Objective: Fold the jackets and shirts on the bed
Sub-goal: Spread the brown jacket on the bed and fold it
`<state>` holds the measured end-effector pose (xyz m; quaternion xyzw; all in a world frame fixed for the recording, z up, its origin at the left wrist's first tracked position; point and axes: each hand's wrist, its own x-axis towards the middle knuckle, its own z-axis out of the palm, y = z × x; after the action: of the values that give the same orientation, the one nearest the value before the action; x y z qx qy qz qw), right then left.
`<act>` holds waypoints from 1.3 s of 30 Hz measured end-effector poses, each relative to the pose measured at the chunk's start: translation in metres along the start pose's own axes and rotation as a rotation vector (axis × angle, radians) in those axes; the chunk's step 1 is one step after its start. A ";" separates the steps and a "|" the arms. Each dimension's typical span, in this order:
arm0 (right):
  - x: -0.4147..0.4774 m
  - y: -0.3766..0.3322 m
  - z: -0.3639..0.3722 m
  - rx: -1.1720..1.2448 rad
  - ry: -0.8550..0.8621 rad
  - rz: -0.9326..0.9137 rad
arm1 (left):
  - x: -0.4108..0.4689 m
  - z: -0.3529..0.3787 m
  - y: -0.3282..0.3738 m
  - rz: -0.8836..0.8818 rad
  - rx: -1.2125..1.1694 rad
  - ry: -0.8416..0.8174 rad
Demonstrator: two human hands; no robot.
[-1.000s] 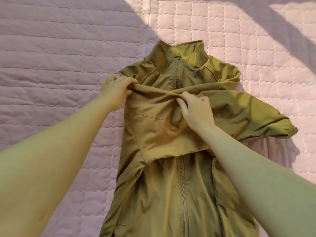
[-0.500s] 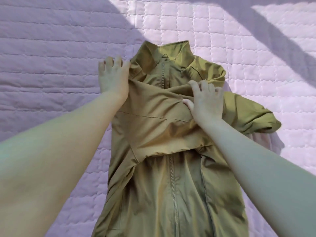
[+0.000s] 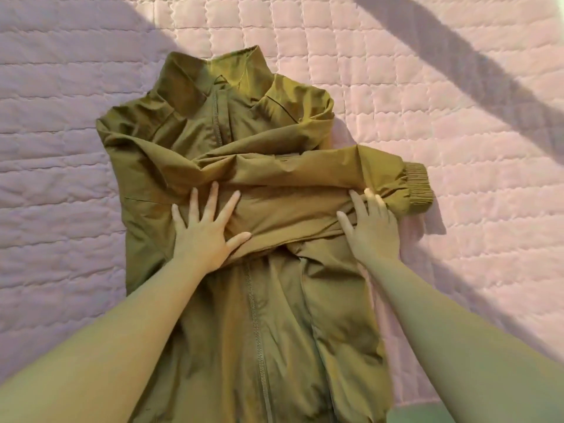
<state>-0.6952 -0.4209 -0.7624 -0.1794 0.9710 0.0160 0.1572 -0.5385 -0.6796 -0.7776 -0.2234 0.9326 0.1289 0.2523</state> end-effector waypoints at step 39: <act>0.024 -0.004 -0.070 1.479 0.081 0.699 | 0.017 -0.032 0.087 0.000 -0.762 -0.033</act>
<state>-0.7363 -0.4386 -0.7029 0.2832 0.7354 -0.5869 0.1859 -0.6064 -0.6213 -0.7485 -0.2993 0.8136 0.4700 0.1661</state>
